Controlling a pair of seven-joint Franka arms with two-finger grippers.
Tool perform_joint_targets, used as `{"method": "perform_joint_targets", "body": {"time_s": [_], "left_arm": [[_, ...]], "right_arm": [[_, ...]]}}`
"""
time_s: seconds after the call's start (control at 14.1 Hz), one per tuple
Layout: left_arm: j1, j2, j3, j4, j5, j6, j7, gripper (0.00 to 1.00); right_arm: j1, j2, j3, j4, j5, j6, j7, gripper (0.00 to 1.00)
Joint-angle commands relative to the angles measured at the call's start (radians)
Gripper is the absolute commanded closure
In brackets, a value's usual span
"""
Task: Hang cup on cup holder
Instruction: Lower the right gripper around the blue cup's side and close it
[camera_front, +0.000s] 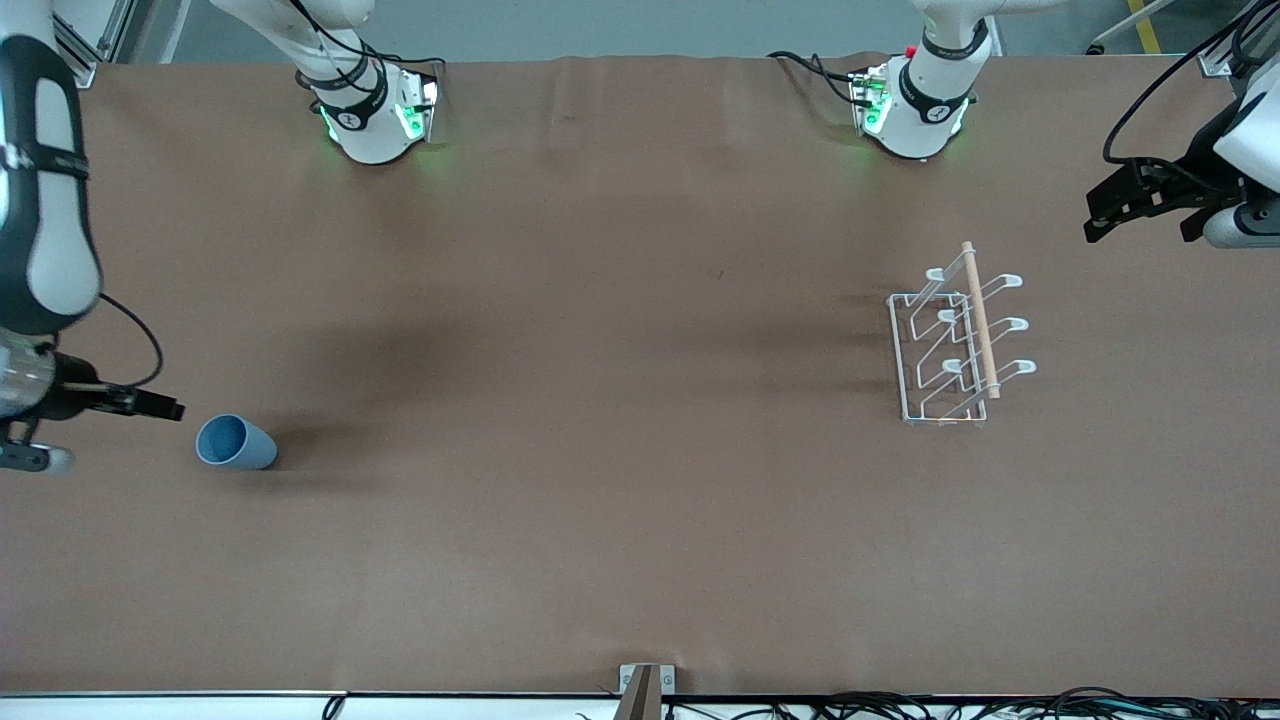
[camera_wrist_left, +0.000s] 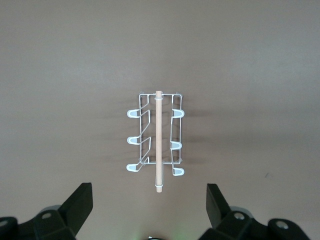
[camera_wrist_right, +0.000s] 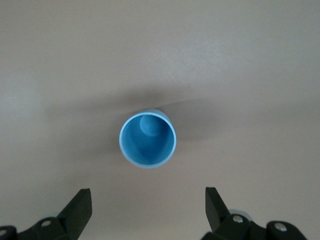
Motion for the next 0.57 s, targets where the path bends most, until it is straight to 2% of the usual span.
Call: {"method": "perform_joint_targets", "body": {"time_s": [0.0, 0.14, 0.5], "left_arm": [[0.005, 0.001, -0.002, 0.006, -0.011, -0.006, 0.017, 0.00], [0.006, 0.001, -0.002, 0.006, -0.011, -0.024, 0.017, 0.00], [0.005, 0.001, -0.003, 0.005, -0.012, -0.027, 0.017, 0.00]], "right_arm": [[-0.012, -0.006, 0.012, -0.136, 0.045, 0.150, 0.011, 0.00], [-0.018, 0.046, 0.012, -0.133, 0.059, 0.201, 0.010, 0.00], [-0.038, 0.081, 0.010, -0.131, 0.059, 0.218, 0.000, 0.01]]}}
